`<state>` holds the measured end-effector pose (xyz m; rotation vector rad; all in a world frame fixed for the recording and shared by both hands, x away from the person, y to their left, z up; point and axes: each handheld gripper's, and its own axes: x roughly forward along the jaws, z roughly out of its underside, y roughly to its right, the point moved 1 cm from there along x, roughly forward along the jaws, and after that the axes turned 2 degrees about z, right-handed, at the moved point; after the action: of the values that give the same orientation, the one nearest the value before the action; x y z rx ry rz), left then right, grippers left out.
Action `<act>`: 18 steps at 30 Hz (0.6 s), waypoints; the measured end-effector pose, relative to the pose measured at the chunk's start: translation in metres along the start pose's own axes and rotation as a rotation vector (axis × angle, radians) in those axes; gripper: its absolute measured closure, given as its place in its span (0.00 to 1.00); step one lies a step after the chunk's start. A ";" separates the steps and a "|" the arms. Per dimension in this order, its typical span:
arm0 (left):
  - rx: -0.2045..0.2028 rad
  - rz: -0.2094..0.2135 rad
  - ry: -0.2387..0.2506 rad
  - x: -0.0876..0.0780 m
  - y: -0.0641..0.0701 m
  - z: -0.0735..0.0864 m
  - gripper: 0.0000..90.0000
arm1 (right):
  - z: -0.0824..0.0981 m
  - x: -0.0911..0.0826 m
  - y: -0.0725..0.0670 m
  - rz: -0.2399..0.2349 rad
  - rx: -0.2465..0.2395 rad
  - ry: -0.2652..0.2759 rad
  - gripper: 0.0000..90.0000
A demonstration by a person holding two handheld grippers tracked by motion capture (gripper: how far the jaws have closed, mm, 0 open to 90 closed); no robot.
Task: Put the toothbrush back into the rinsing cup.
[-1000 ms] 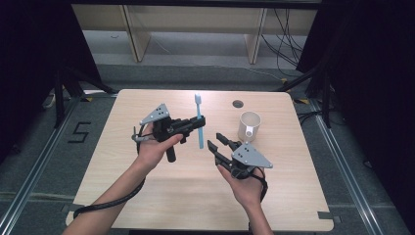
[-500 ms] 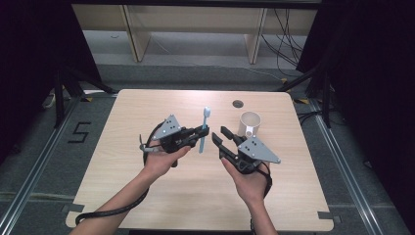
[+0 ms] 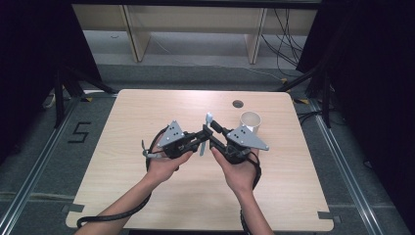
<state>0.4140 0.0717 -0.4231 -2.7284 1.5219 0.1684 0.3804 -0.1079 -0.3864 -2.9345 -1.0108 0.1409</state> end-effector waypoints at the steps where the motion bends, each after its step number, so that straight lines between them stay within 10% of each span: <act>1: 0.000 0.000 0.000 0.000 0.000 0.000 0.92 | 0.000 0.001 0.000 0.004 -0.002 -0.004 0.76; 18: 0.017 -0.007 -0.001 0.001 0.003 0.002 0.92 | 0.000 0.005 0.000 0.017 0.034 -0.024 0.90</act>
<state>0.4124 0.0694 -0.4253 -2.7196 1.5063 0.1554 0.3844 -0.1044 -0.3869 -2.9181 -0.9764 0.1920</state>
